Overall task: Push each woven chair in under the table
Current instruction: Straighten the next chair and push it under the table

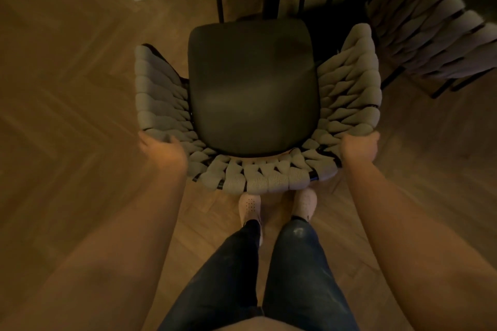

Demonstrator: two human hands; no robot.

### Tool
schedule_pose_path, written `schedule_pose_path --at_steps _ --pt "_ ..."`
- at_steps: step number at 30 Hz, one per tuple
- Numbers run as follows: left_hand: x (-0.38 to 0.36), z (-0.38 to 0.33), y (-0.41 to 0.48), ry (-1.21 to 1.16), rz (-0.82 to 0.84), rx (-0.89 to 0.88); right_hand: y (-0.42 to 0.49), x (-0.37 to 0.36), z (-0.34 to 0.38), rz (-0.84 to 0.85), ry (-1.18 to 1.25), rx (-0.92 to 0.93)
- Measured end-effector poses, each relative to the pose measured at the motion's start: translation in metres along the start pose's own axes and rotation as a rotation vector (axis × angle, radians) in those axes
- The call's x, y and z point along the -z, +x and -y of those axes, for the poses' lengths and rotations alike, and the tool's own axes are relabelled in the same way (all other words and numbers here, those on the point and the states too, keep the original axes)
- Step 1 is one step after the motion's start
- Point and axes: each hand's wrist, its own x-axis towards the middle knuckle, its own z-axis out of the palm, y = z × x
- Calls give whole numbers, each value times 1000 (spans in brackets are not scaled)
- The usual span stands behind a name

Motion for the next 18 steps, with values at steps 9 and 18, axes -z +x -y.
schedule_pose_path --at_steps 9,18 --pt "-5 5 17 16 51 231 -5 10 11 -71 -77 127" --pt "-34 -28 -16 90 81 290 54 35 70 -15 -201 229"
